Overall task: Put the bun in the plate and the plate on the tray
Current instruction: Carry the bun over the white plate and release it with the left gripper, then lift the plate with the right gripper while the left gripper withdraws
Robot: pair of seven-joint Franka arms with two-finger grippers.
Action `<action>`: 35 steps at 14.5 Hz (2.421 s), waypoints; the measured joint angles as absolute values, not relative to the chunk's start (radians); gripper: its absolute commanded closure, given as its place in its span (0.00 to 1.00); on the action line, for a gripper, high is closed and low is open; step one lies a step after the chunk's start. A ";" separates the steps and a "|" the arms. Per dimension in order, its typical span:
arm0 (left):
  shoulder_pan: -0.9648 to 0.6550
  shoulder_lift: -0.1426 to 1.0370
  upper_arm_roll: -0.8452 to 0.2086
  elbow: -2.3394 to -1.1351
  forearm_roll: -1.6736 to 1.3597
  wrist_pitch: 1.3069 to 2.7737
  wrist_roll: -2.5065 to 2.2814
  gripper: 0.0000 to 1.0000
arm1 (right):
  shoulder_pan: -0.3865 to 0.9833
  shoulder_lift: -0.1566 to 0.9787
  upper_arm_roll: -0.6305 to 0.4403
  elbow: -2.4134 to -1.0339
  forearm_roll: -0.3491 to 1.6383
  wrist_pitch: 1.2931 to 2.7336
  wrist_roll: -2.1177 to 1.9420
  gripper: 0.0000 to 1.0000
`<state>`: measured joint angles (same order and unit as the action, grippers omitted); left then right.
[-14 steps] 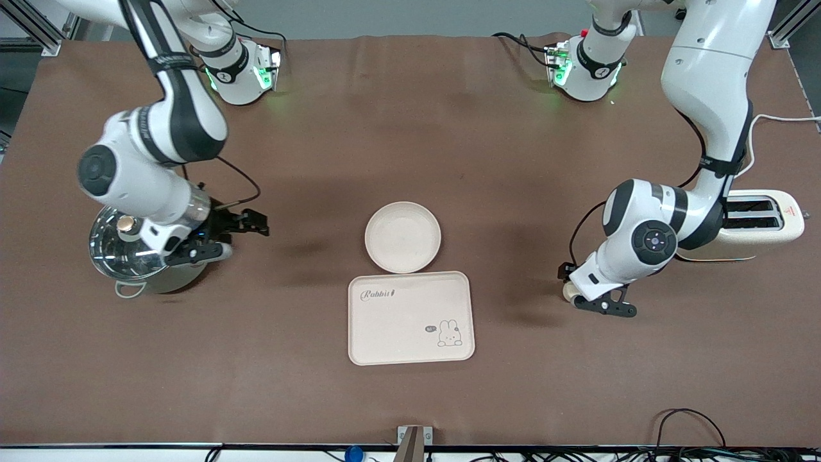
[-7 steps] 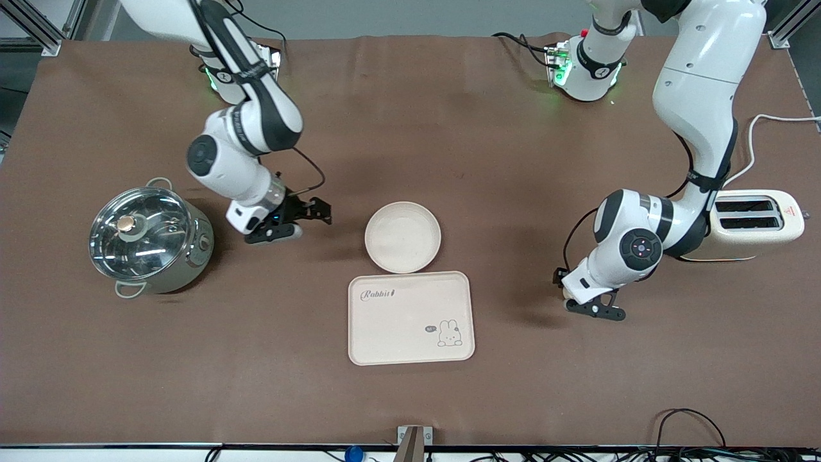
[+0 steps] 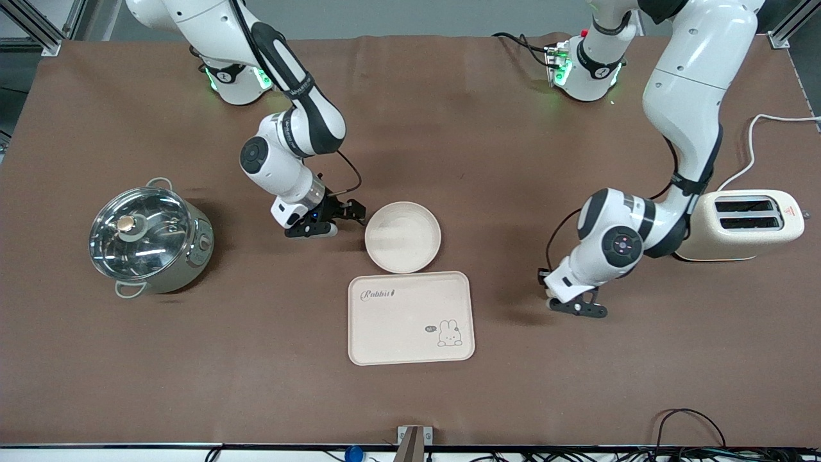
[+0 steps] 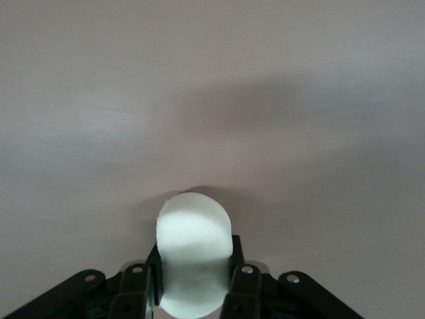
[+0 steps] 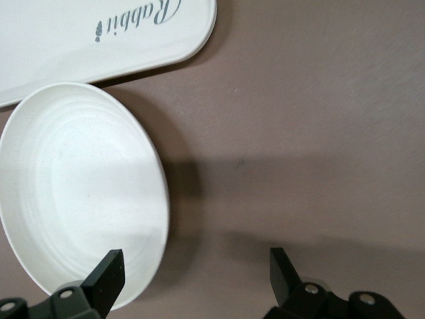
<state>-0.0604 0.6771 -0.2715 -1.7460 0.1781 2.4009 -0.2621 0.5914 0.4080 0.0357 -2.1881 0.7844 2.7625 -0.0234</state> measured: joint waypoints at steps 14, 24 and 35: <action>-0.485 0.798 -0.383 -1.556 0.178 2.403 -1.142 0.51 | 0.640 0.506 0.034 -2.094 0.860 2.766 0.018 0.68; -0.482 0.797 -0.352 -1.491 0.178 2.380 -1.142 0.00 | 0.660 0.526 0.034 -2.085 0.860 2.812 0.017 1.00; -0.173 0.407 -0.351 -1.399 0.179 1.872 -0.825 0.00 | 0.661 0.501 -0.031 -1.910 0.860 2.535 0.242 1.00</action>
<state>-0.1731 0.4074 -0.3512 -1.3985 0.1792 1.8725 -0.8255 0.6610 0.5013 -0.0309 -1.9103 0.8603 2.5352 0.2423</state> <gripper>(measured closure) 0.000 0.960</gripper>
